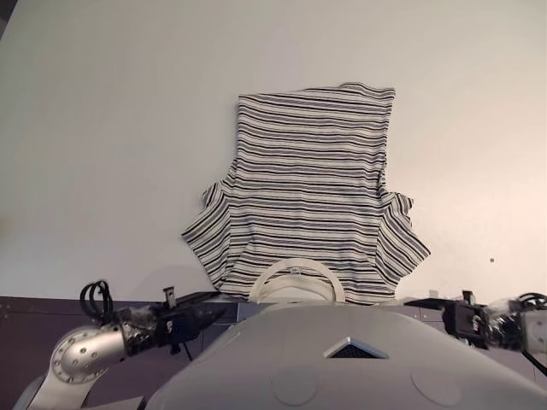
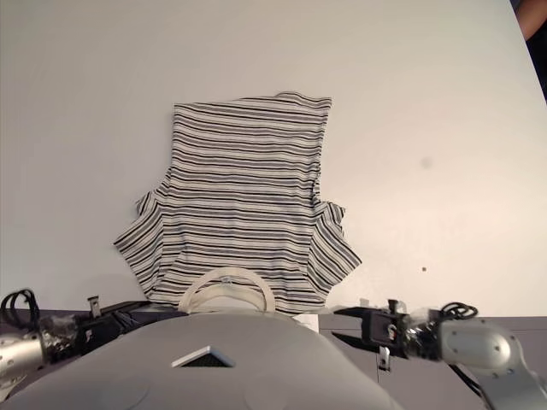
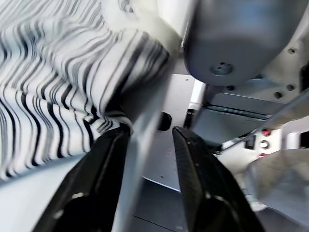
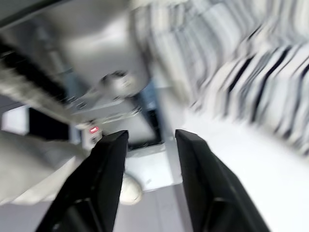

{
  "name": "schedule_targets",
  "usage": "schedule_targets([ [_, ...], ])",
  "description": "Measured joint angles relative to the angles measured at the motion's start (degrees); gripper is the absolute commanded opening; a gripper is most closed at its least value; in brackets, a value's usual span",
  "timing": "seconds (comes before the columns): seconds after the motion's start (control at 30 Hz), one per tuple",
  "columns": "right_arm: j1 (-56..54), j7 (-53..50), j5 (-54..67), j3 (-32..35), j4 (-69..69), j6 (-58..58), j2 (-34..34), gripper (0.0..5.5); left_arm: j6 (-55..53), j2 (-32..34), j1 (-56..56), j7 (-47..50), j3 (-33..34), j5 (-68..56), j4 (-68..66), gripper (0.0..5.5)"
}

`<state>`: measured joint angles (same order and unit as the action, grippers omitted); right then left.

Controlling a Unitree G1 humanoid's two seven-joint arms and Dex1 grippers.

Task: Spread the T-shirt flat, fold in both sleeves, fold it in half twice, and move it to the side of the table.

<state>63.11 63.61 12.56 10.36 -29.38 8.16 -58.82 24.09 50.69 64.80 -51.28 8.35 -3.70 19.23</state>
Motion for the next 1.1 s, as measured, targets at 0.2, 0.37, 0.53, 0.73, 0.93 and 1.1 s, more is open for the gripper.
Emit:
schedule_targets([
  [0.2, -12.99, -5.92, 19.41, 9.01, -3.66, -11.88, 3.12, 2.39, -30.57, 8.27, -5.82, -13.27, 13.26, -30.35, -2.15, 2.08],
  [0.37, -24.08, -12.55, 12.71, 2.74, -2.60, -17.14, 4.70, 2.39, -45.92, 10.03, -22.68, -7.54, 13.45, -45.31, 12.74, 2.08],
  [0.53, -37.73, -19.11, -7.80, -11.77, 11.51, -11.57, 8.10, 2.39, -39.86, 2.31, -37.88, 6.88, -9.04, -14.17, 5.61, 2.08],
  [0.73, -43.53, -16.72, -13.28, -12.25, 23.09, 0.15, 3.10, 2.39, -27.79, 0.46, -43.06, 16.49, -17.02, 2.43, -3.96, 2.08],
  [0.93, -47.72, -11.31, -4.63, -5.80, 21.26, -4.80, 0.59, 2.39, -28.09, 1.73, -29.88, 10.60, -14.84, -5.58, 5.47, 2.08],
  [1.1, -67.44, -14.83, 0.44, -11.67, 15.63, -14.57, 11.30, 2.39, -38.04, -1.07, -42.83, 9.76, -8.32, -16.73, 7.13, 2.08],
])
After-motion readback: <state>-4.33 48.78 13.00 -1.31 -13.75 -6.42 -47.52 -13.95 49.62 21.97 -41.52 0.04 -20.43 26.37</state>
